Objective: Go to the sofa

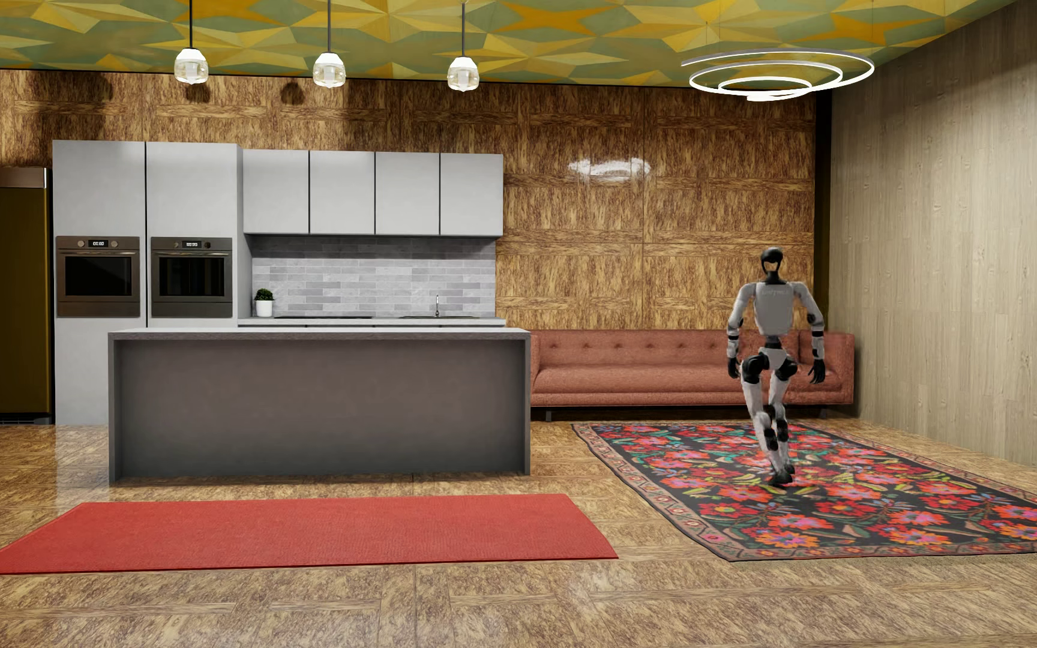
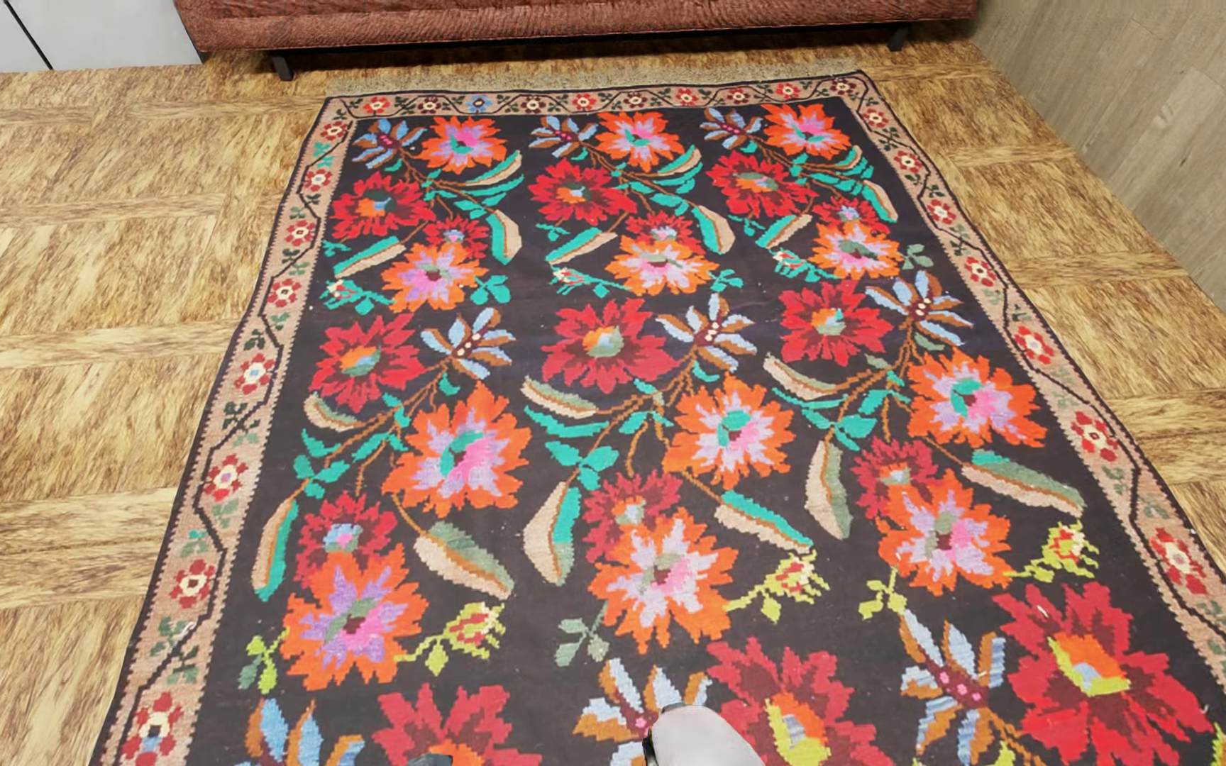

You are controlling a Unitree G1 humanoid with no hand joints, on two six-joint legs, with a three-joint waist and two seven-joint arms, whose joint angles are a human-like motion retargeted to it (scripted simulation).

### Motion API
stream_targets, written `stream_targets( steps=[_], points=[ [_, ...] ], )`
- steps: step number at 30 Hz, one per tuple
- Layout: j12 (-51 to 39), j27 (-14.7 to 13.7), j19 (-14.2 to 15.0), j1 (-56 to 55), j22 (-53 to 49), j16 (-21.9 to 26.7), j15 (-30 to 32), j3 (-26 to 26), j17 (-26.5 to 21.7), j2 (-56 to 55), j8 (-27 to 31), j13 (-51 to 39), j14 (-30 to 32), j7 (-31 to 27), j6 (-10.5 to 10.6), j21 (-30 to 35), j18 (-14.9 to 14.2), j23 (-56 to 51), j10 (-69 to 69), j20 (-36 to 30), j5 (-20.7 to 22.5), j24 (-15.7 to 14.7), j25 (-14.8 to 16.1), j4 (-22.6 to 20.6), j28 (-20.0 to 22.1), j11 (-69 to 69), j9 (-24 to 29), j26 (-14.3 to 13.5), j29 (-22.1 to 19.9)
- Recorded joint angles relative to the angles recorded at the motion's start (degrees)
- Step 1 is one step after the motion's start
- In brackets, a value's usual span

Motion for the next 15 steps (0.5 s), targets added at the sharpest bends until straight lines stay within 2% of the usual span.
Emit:
stream_targets(
  steps=[2, 3, 4, 5, 6, 7, 8, 9, 10, 11, 12, 13, 14, 15],
  points=[
    [-4.8, 0.0, 0.0, 6.9, -5.2, 1.1, 1.8, -2.3, 0.2, -2.5, 0.0, 2.7, -4.1, 0.0, -0.3, 0.3, 0.0, 0.5, -1.5, 4.3, -0.1, 0.0, 0.0, 1.1, 0.0, -18.5, -2.1, 0.0, 0.0],
    [-6.0, 0.0, 0.0, 9.5, -7.3, 1.6, 0.1, -3.8, 0.0, -3.9, 0.0, 3.5, -4.1, 0.0, -0.7, 0.4, 0.0, 0.7, -1.4, 6.2, -0.9, 0.0, 0.0, 2.1, 0.0, -20.0, -2.8, 0.0, 0.0],
    [-6.5, 0.0, 0.0, 11.7, -8.3, 1.6, 0.7, -6.5, 0.0, -4.9, 0.0, 4.2, -2.1, 0.0, -0.1, 0.3, 0.0, 1.0, -0.2, 7.8, -1.1, 0.0, 0.0, 5.3, 0.0, -17.1, -2.8, 0.0, 0.0],
    [-6.1, 0.0, 0.0, 12.4, -8.4, 1.1, 5.0, -7.6, 0.1, -7.4, 0.0, 4.0, 2.4, 0.0, 1.2, 1.1, 0.0, 2.5, 3.2, 8.8, -0.3, 0.0, 0.0, 8.4, 0.0, -9.1, -2.9, 0.0, 0.0],
    [-4.7, 0.0, 0.0, 11.8, -6.4, -0.6, 5.8, -7.2, 0.2, -8.2, 0.0, 2.8, 10.4, 0.0, 3.5, 2.4, 0.0, 5.6, 10.0, 8.9, 2.3, 0.0, 0.0, 11.8, 0.0, -1.6, -2.2, 0.0, 0.0],
    [-3.1, 0.0, 0.0, 8.4, -4.3, -1.2, 3.0, -5.5, 0.8, -5.2, 0.0, 0.8, 19.6, 0.0, 3.8, 2.6, 0.0, 7.4, 20.9, 8.5, 3.8, 0.0, 0.0, 12.9, 0.0, 2.1, -1.6, 0.0, 0.0],
    [-2.4, 0.0, 0.0, 1.0, -2.0, -0.9, -0.6, -3.4, 1.7, -2.3, 0.0, 0.2, 26.2, 0.0, 3.1, 1.1, 0.0, 5.9, 36.2, 5.4, 4.7, 0.0, 0.0, 11.3, 0.0, 3.2, -2.0, 0.0, 0.0],
    [-2.1, 0.0, 0.0, -5.2, 1.1, -1.2, -1.5, 1.0, 2.3, 3.1, 0.0, -0.6, 25.6, 0.0, 3.6, 0.2, 0.0, 3.3, 48.3, 1.7, 7.0, 0.0, 0.0, 11.4, 0.0, 1.0, -1.3, 0.0, 0.0],
    [-1.0, 0.0, 0.0, -10.4, 4.6, -1.7, -1.1, 5.8, 2.7, 8.7, 0.0, -2.0, 24.5, 0.0, 2.4, -1.0, 0.0, 0.3, 54.3, -1.6, 7.9, 0.0, 0.0, 9.4, 0.0, -2.0, -0.6, 0.0, 0.0],
    [2.1, 0.0, 0.0, -17.2, 5.4, -1.7, -1.0, 10.2, 3.4, 13.3, 0.0, -3.9, 24.4, 0.0, 0.8, -2.8, 0.0, -3.5, 56.5, -1.9, 8.2, 0.0, 0.0, 7.9, 0.0, -5.2, -0.8, 0.0, 0.0],
    [6.0, 0.0, 0.0, -22.1, 6.1, -1.6, -1.0, 13.8, 3.8, 19.5, 0.0, -5.4, 26.0, 0.0, -0.7, -3.3, 0.0, -7.6, 52.6, -1.0, 8.1, 0.0, 0.0, 6.4, 0.0, -9.0, -0.5, 0.0, 0.0],
    [5.9, 0.0, 0.0, -26.0, 15.6, -3.7, -1.3, 16.3, 3.5, 25.0, 0.0, -7.1, 30.2, 0.0, -0.7, -5.7, 0.0, -11.4, 43.3, -6.4, 7.9, 0.0, 0.0, 5.4, 0.0, -12.2, -0.2, 0.0, 0.0],
    [9.0, 0.0, 0.0, -29.3, 15.2, -2.5, -1.7, 18.9, 3.6, 30.3, 0.0, -8.8, 35.6, 0.0, -1.4, -7.9, 0.0, -16.1, 31.2, -10.1, 7.2, 0.0, 0.0, 4.8, 0.0, -15.1, -0.2, 0.0, 0.0],
    [11.4, 0.0, 0.0, -31.9, 16.9, -2.4, -2.9, 21.0, 3.5, 34.7, 0.0, -10.4, 37.9, 0.0, -1.6, -8.1, 0.0, -19.7, 18.8, -12.2, 6.6, 0.0, 0.0, 4.7, 0.0, -17.3, -0.7, 0.0, 0.0]
  ],
)
